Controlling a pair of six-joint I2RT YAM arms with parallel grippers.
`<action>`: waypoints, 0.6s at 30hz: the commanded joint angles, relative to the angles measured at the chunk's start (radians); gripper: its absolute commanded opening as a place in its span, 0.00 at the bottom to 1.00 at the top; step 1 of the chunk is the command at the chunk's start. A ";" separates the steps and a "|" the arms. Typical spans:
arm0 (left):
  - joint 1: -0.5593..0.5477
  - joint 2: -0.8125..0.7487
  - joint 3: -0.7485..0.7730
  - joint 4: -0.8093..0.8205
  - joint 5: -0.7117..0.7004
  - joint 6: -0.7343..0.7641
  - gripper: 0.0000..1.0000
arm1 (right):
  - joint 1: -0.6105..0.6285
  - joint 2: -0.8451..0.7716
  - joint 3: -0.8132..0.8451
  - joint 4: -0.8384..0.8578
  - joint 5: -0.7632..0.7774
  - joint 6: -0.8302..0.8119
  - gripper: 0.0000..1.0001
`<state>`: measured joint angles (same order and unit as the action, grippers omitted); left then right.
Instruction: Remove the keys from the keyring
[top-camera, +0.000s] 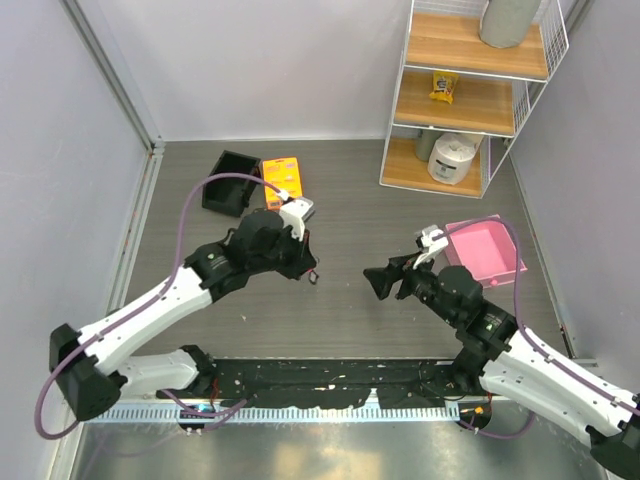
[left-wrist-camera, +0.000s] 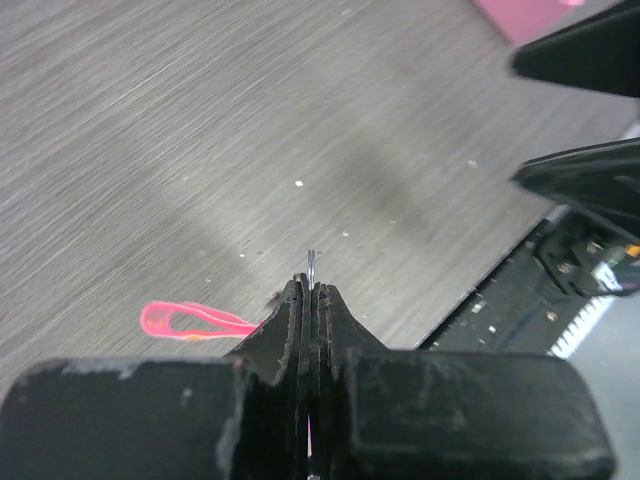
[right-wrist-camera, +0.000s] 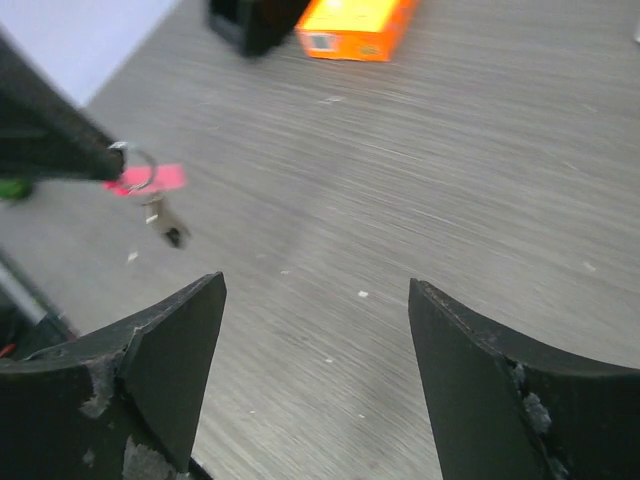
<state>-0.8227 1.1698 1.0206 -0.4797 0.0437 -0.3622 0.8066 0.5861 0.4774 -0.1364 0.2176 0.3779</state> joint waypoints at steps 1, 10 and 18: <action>0.002 -0.146 -0.033 0.096 0.185 0.068 0.00 | -0.001 -0.074 -0.100 0.413 -0.325 -0.174 0.78; 0.002 -0.340 -0.143 0.320 0.464 0.065 0.00 | -0.003 -0.057 -0.103 0.630 -0.742 -0.215 0.79; 0.002 -0.309 -0.077 0.286 0.579 0.086 0.00 | -0.001 0.060 -0.024 0.707 -0.879 -0.229 0.75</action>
<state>-0.8227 0.8371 0.8848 -0.2398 0.5236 -0.2977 0.8066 0.6041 0.3748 0.4778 -0.5579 0.1806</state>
